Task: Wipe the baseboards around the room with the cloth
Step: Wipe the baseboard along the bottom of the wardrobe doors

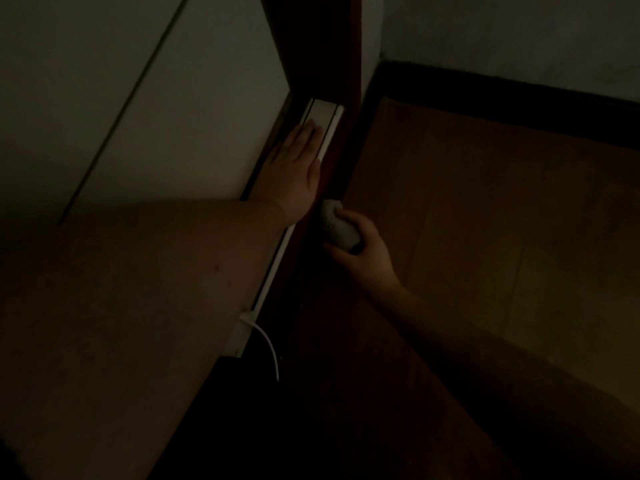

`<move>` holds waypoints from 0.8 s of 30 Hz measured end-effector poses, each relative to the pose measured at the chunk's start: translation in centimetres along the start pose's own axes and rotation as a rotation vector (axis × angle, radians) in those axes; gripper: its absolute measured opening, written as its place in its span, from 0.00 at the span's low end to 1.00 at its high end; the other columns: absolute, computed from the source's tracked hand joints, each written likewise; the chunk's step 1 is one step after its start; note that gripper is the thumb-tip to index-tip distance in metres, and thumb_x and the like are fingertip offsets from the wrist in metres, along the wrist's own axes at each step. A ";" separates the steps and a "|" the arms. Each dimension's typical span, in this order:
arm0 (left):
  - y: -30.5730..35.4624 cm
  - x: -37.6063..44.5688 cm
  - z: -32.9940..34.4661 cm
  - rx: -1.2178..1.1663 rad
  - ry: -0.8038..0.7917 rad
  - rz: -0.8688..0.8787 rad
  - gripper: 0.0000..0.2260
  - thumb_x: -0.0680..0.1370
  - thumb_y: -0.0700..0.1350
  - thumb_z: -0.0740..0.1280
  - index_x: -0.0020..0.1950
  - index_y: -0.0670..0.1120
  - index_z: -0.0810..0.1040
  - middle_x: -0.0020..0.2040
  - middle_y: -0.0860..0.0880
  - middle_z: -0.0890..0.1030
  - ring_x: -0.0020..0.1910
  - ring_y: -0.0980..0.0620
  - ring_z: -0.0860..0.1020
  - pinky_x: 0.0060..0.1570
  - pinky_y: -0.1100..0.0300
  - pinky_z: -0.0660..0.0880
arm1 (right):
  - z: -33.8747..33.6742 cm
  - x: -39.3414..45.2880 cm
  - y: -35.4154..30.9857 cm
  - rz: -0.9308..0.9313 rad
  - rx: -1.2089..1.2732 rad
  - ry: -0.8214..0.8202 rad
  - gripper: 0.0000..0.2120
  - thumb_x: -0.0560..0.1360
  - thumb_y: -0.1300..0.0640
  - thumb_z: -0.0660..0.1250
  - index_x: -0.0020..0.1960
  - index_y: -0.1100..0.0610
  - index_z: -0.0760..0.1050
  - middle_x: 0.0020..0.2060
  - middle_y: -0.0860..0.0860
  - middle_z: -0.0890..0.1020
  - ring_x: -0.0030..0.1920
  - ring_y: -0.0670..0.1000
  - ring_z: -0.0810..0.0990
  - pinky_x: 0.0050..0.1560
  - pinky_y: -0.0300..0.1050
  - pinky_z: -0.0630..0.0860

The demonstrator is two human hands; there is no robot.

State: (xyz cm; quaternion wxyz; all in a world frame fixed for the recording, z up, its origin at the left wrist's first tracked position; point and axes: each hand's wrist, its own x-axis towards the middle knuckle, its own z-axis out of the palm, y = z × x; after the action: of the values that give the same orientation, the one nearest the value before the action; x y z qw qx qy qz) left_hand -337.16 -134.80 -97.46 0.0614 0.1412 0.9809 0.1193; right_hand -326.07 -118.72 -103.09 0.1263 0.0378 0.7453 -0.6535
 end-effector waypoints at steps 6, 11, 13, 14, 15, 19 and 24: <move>0.1 -0.2 -0.2 0.017 -0.011 -0.004 0.24 0.84 0.49 0.45 0.81 0.45 0.51 0.81 0.47 0.51 0.80 0.50 0.50 0.78 0.52 0.49 | 2.2 -4.3 1.6 0.119 0.081 -0.027 0.27 0.68 0.54 0.79 0.64 0.47 0.74 0.63 0.44 0.75 0.61 0.43 0.75 0.62 0.45 0.76; 0.2 -0.2 -0.1 0.017 -0.010 -0.007 0.23 0.86 0.47 0.46 0.81 0.45 0.50 0.81 0.47 0.50 0.80 0.51 0.49 0.78 0.54 0.47 | 2.8 -5.3 1.3 0.145 0.117 -0.027 0.25 0.69 0.58 0.78 0.62 0.46 0.75 0.60 0.40 0.75 0.61 0.44 0.76 0.61 0.49 0.77; 0.1 -0.3 0.1 0.008 -0.003 -0.003 0.24 0.85 0.48 0.46 0.81 0.45 0.51 0.81 0.47 0.51 0.80 0.50 0.49 0.78 0.53 0.48 | 1.8 -5.0 1.1 0.130 0.055 -0.114 0.24 0.70 0.62 0.77 0.61 0.47 0.74 0.58 0.39 0.75 0.60 0.45 0.76 0.61 0.49 0.77; 0.0 -0.2 0.2 0.008 0.001 0.002 0.24 0.84 0.49 0.45 0.81 0.45 0.51 0.81 0.47 0.51 0.80 0.50 0.49 0.78 0.52 0.49 | 0.9 -4.5 0.9 0.124 0.017 -0.173 0.23 0.70 0.64 0.76 0.61 0.48 0.75 0.57 0.40 0.75 0.59 0.46 0.77 0.60 0.50 0.78; -0.1 -0.2 0.3 0.009 0.007 0.006 0.25 0.84 0.49 0.45 0.81 0.45 0.52 0.81 0.47 0.52 0.80 0.50 0.50 0.78 0.51 0.49 | -0.2 -3.8 0.8 0.120 -0.015 -0.225 0.23 0.70 0.65 0.75 0.60 0.49 0.75 0.56 0.40 0.76 0.58 0.47 0.78 0.58 0.50 0.78; -0.3 0.0 0.7 -0.003 0.041 0.021 0.27 0.82 0.51 0.44 0.81 0.44 0.54 0.81 0.47 0.54 0.79 0.49 0.52 0.77 0.50 0.52 | -5.4 1.2 0.1 0.038 -0.180 -0.050 0.25 0.70 0.67 0.74 0.64 0.55 0.73 0.57 0.46 0.77 0.59 0.46 0.76 0.60 0.49 0.75; -0.3 -0.3 0.8 -0.015 0.034 0.023 0.26 0.83 0.52 0.44 0.81 0.46 0.52 0.81 0.48 0.51 0.80 0.51 0.50 0.78 0.52 0.49 | -10.2 8.1 -1.6 0.023 -0.228 0.361 0.26 0.73 0.59 0.72 0.69 0.52 0.71 0.65 0.51 0.74 0.63 0.50 0.74 0.65 0.49 0.73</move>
State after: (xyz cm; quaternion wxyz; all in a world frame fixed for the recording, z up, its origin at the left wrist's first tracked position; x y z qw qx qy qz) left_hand -336.83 -134.96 -98.31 0.0446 0.1499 0.9792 0.1297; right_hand -335.68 -109.77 -102.35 0.0020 0.1482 0.8244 -0.5463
